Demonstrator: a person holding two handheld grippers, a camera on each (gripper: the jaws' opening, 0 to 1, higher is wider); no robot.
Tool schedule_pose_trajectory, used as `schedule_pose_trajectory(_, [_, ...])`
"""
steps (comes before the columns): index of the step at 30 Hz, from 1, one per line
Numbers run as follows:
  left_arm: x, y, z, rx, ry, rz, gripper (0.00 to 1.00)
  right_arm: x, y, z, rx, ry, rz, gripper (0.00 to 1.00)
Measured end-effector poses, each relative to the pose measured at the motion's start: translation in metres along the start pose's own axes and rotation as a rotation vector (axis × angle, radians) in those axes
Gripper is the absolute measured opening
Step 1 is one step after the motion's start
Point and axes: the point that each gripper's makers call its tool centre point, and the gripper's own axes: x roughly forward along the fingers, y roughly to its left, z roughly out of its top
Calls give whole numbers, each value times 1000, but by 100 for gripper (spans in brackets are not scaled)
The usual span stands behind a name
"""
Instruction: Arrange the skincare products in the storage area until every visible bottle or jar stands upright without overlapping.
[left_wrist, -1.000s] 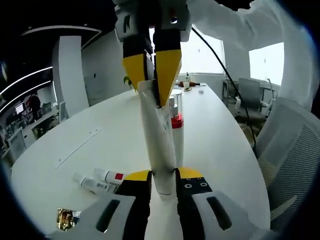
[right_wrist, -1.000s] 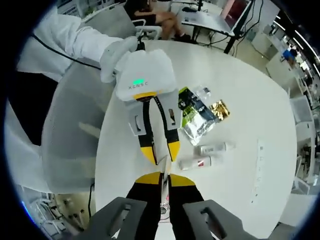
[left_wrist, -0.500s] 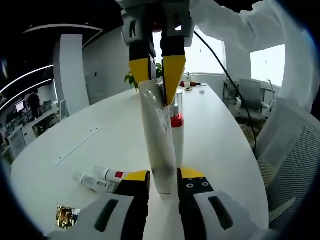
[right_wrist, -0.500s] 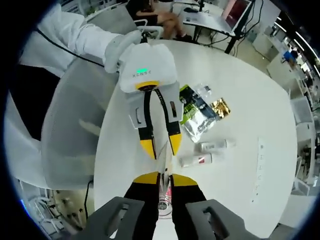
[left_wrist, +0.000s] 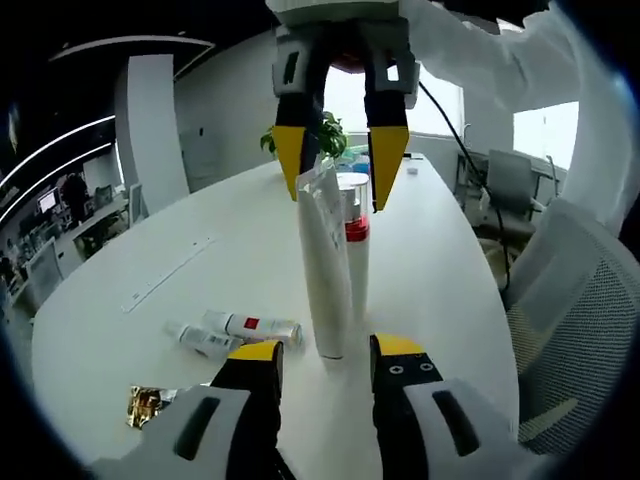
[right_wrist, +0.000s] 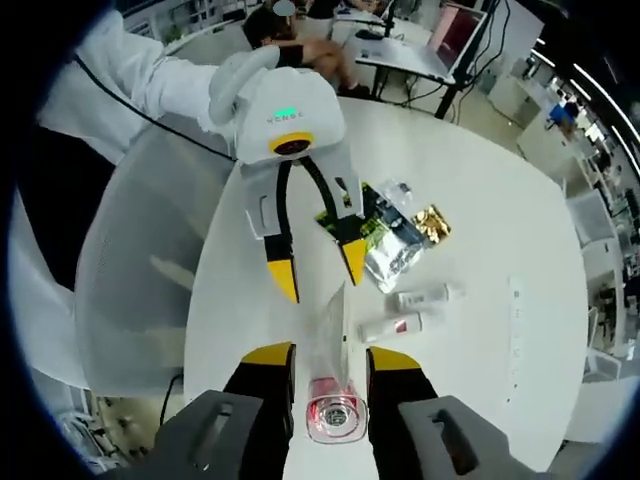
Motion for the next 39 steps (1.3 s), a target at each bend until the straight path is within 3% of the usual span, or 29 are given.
schedule_pose_trajectory(5, [-12,8,1,-43,18,49,43,-1,3,-2,31,-41,-24,32])
schedule_pose_trajectory(14, [-32,5,9,-90,14,81,52,-7,4,-16,114,-100,-82,45])
schedule_pose_trajectory(23, [-43,12,-6,-135,38,103,62,-6,7,-31,211,-161,-147,61])
schedule_pose_trajectory(26, [-48,9,-7,-147,47,109,66,-4,12,-35,241,-184,-159,70])
schedule_pose_trajectory(39, [-61,14,-13,-149,75,134,82,-5,18,-50,322,-226,-215,88])
